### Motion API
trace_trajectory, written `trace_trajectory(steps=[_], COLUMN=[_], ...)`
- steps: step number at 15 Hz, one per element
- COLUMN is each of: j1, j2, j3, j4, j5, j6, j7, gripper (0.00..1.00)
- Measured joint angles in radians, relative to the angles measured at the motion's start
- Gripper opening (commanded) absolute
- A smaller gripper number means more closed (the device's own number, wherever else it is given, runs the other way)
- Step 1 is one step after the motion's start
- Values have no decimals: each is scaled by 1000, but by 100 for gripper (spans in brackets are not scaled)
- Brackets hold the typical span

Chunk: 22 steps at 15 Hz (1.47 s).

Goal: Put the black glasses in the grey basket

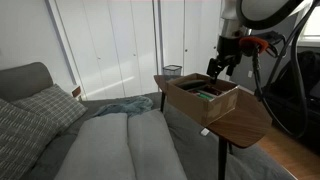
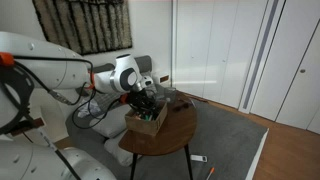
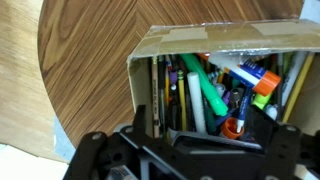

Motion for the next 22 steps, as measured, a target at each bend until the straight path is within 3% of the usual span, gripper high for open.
trace_trajectory(steps=[5,7,12,17,22], j1=[0,-15,-135,-221,-203], j2=[0,0,26,265,550], j3=[-2,-14,-147,-205,-208], j4=[0,11,129,349,597], j5=[0,1,1,2,5], j6=[0,1,-1,-25,-126], j7=[6,73,108,222,355], gripper=[100,100,100,100,100])
